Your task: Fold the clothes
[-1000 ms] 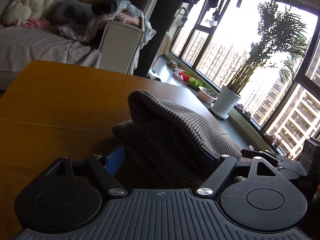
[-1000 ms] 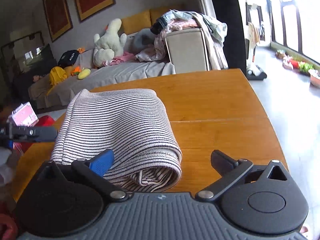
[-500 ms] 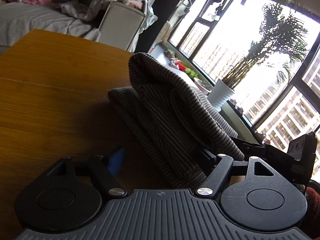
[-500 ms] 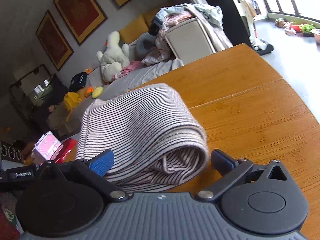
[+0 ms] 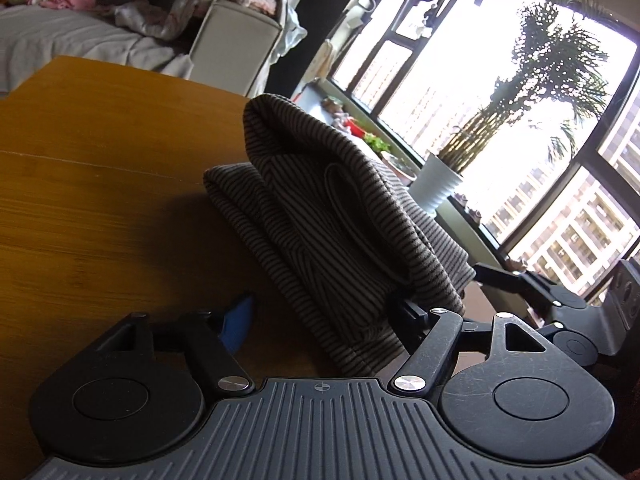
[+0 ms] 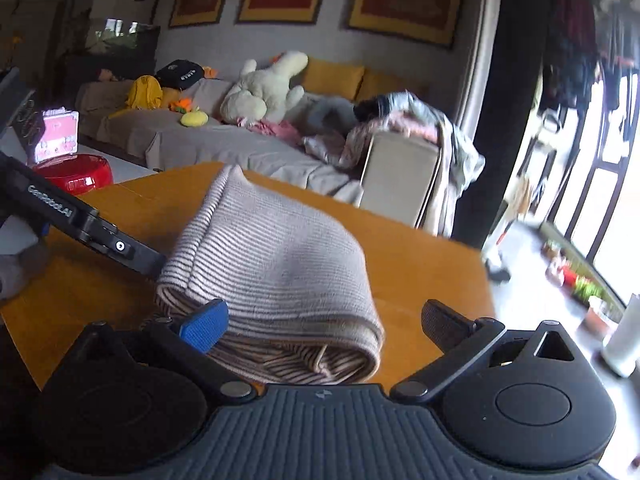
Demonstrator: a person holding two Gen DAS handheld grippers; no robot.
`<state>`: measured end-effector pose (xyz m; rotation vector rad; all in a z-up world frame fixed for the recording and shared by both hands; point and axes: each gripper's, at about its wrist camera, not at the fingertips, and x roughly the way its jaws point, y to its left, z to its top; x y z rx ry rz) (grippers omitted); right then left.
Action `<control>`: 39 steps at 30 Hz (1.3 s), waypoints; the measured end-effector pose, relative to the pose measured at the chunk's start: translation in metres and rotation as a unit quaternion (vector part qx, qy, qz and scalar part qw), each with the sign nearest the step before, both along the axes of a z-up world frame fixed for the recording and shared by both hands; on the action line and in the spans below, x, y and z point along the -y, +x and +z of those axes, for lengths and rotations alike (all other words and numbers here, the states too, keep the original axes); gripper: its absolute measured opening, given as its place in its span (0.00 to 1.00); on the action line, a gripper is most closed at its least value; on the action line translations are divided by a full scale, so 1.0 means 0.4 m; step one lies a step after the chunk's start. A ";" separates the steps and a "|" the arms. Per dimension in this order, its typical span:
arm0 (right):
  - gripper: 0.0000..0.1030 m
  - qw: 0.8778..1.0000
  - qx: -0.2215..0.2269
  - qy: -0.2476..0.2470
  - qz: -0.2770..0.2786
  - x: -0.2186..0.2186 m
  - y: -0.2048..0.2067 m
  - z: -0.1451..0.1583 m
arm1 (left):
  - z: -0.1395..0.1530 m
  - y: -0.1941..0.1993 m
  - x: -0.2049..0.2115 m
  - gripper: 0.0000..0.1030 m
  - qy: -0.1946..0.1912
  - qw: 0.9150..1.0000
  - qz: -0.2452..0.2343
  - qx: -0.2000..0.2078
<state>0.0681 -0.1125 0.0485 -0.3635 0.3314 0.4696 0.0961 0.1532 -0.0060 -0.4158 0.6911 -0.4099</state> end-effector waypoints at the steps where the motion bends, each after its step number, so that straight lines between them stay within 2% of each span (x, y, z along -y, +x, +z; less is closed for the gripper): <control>1: 0.97 1.000 0.006 -0.002 0.010 -0.007 -0.009 0.011 | -0.001 0.001 -0.005 0.75 -0.004 1.000 0.002 -0.001; 3: 0.84 0.999 -0.007 -0.010 0.037 -0.029 -0.015 0.016 | -0.002 0.000 -0.007 0.73 -0.008 1.000 0.002 -0.002; 4: 0.72 0.998 -0.015 -0.014 0.051 -0.040 -0.017 0.018 | -0.002 -0.001 -0.005 0.72 -0.009 1.000 0.001 0.000; 5: 0.64 0.997 -0.024 -0.015 0.068 -0.051 -0.020 0.016 | 0.000 -0.003 -0.005 0.70 -0.009 1.000 0.001 0.001; 8: 0.64 0.992 -0.026 -0.029 0.123 -0.095 -0.044 0.002 | 0.007 -0.012 -0.011 0.68 -0.014 1.000 0.003 0.009; 11: 0.64 0.988 -0.004 -0.082 0.133 -0.143 -0.055 -0.026 | 0.014 -0.018 -0.027 0.68 -0.016 1.000 0.012 0.013; 13: 0.64 0.988 0.002 -0.099 0.122 -0.156 -0.045 -0.036 | 0.016 -0.019 -0.038 0.68 -0.018 1.000 0.017 0.014; 17: 0.48 0.993 -0.013 -0.066 0.099 -0.135 -0.010 -0.008 | 0.017 -0.017 -0.036 0.64 -0.025 1.000 0.007 0.014; 21: 0.40 0.995 -0.028 -0.037 0.085 -0.122 0.026 0.009 | 0.017 -0.012 -0.026 0.61 -0.032 0.999 -0.009 0.017; 22: 0.31 0.996 -0.031 -0.030 0.082 -0.118 0.035 0.014 | 0.017 -0.008 -0.019 0.61 -0.033 0.999 -0.014 0.018; 23: 0.13 0.996 -0.035 -0.022 0.079 -0.115 0.044 0.018 | 0.015 -0.004 -0.013 0.61 -0.032 0.999 -0.017 0.017; 24: 0.11 0.996 -0.044 -0.016 0.081 -0.123 0.055 0.021 | 0.013 0.000 -0.006 0.61 -0.032 0.999 -0.020 0.017; 27: 0.11 0.989 -0.070 0.071 0.112 -0.139 0.084 0.106 | 0.005 0.003 0.011 0.61 -0.026 0.999 -0.027 0.014; 29: 0.10 0.978 -0.085 0.130 0.139 -0.146 0.097 0.166 | 0.002 0.000 0.016 0.61 -0.018 0.999 -0.030 0.016; 31: 0.10 0.963 -0.126 0.167 0.170 -0.157 0.117 0.183 | -0.002 0.001 0.017 0.61 -0.015 0.999 -0.031 0.015; 35: 0.11 0.956 -0.189 0.144 0.172 -0.207 0.144 0.102 | -0.015 0.009 0.021 0.62 -0.005 1.000 -0.025 0.013; 39: 0.11 0.941 -0.254 0.169 0.145 -0.221 0.191 0.022 | -0.019 0.008 0.023 0.62 -0.005 0.999 -0.027 0.018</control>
